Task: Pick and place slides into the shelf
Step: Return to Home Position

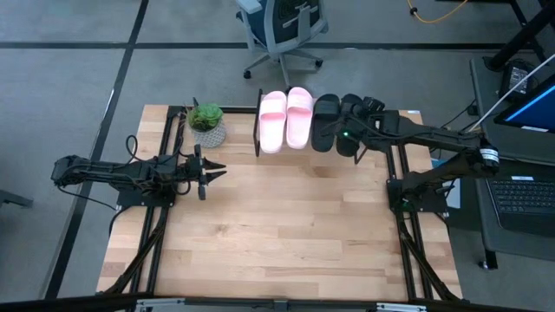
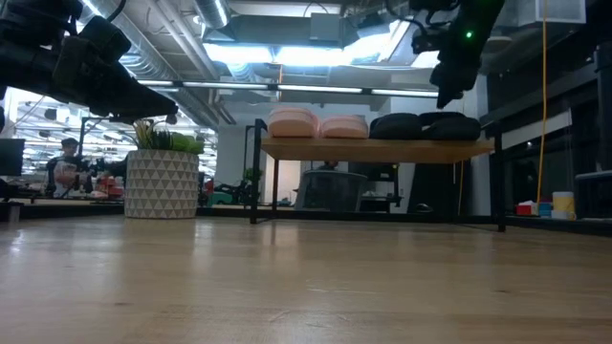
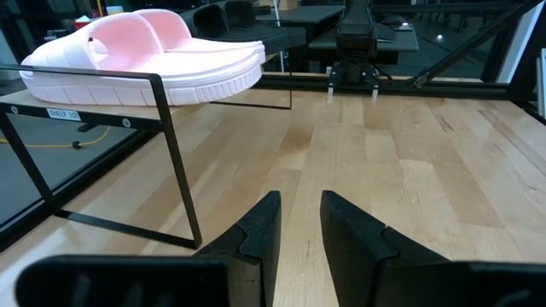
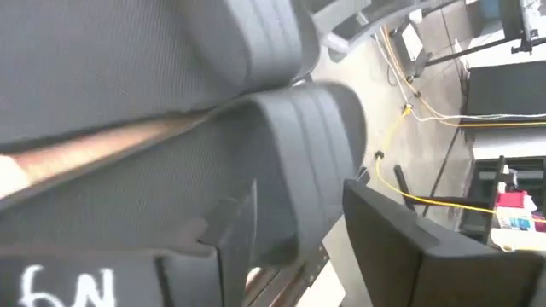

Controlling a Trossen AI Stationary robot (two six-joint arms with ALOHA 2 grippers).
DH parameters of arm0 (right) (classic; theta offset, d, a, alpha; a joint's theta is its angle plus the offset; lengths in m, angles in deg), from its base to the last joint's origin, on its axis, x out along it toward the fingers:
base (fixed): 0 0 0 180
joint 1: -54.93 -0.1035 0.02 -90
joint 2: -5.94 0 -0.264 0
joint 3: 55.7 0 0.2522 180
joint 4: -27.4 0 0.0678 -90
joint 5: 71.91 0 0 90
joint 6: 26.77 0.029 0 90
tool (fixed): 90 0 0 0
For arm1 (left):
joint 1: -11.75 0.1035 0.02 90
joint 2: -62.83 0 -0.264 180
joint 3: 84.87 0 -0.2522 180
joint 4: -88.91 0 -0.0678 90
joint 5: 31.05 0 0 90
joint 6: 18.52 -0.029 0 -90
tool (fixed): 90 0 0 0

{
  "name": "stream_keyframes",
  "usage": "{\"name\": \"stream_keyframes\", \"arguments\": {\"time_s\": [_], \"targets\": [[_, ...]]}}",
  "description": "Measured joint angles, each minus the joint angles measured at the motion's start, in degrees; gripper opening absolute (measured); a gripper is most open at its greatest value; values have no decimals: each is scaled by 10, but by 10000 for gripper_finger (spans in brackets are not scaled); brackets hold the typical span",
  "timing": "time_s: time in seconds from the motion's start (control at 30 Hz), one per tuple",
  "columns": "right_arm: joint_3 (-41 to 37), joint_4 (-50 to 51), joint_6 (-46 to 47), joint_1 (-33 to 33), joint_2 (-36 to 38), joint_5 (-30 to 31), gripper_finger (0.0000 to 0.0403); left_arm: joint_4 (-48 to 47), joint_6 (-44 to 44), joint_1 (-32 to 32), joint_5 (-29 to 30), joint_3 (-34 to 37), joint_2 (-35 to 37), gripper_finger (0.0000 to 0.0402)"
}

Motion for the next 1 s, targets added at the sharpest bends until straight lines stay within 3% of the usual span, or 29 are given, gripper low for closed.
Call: {"name": "stream_keyframes", "arguments": {"time_s": [0.37,0.53,0.73,1.0], "targets": [[19,-42,31,-34,30,-65,177,0,1,0,0,0,0,78],[63,-43,38,-57,31,-119,127,0,15,0,0,0,0,78],[66,-43,78,-90,35,-136,16,0,16,0,0,0,0,78],[-1,-99,139,-196,35,-148,10,1,15,0,0,0,0,78]]}}
